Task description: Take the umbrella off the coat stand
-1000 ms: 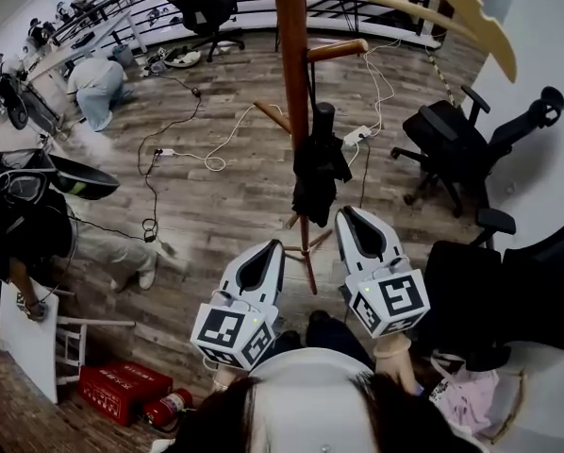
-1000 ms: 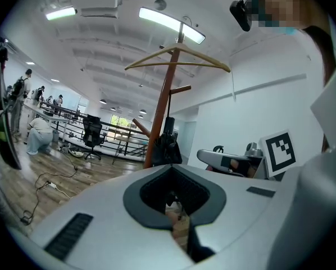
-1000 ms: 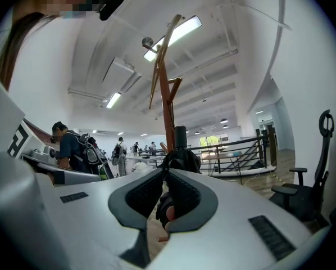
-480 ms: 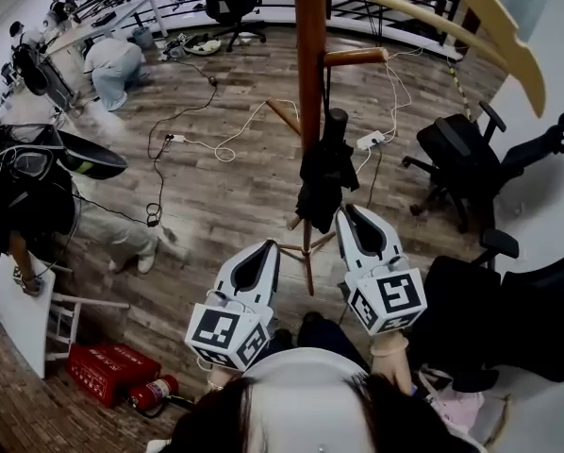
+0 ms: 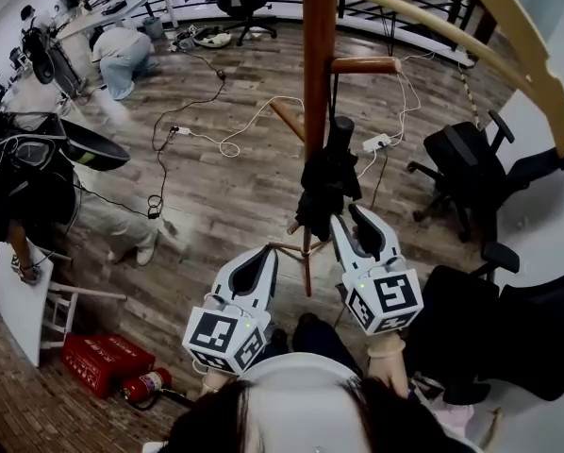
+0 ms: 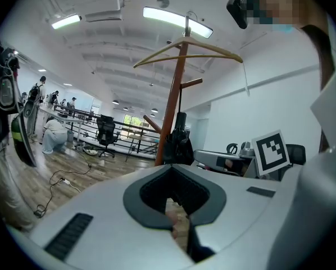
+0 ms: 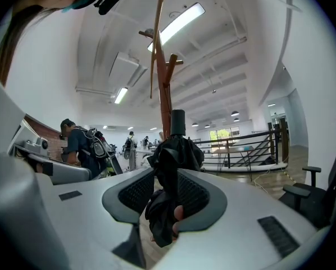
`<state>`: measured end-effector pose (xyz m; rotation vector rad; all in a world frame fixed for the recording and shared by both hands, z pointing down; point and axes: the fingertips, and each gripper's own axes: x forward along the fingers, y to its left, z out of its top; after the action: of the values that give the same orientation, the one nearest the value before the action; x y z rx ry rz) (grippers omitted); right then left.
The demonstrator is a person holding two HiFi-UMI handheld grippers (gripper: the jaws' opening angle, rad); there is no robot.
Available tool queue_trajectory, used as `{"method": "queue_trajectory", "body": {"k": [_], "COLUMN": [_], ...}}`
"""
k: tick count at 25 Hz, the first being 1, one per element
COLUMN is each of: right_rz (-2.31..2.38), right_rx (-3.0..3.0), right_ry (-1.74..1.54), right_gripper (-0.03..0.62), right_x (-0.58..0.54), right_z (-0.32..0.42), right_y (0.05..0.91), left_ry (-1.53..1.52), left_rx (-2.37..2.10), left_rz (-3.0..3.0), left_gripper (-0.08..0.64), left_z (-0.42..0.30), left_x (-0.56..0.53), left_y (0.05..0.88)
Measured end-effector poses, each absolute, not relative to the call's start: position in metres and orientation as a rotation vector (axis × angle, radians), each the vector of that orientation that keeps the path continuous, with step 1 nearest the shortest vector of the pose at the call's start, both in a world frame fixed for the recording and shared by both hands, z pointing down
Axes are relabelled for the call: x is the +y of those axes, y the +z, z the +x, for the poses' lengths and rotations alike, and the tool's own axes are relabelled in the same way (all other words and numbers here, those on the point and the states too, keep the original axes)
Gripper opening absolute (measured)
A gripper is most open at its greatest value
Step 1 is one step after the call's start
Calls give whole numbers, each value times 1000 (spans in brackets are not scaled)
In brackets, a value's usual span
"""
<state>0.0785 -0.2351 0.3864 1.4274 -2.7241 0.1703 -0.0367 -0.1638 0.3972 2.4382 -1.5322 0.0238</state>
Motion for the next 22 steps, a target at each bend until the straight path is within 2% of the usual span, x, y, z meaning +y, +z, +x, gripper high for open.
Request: {"method": "queue_trajectory", "body": {"k": [11,22], "right_rz": [1367,1345], "right_rx": [-2698,-2678], "right_ry": [208,233], "right_gripper": [234,279], "right_x": [-256,-278], "right_z": [72,67], "right_y": [406,416], "left_ry": [53,71], "left_rx": [-1556,-1572], "left_rz": [2400,2374], "left_gripper": [9,9], "left_z": [-40,-43], "left_x": [-174,-187], "left_y": [407,410]}}
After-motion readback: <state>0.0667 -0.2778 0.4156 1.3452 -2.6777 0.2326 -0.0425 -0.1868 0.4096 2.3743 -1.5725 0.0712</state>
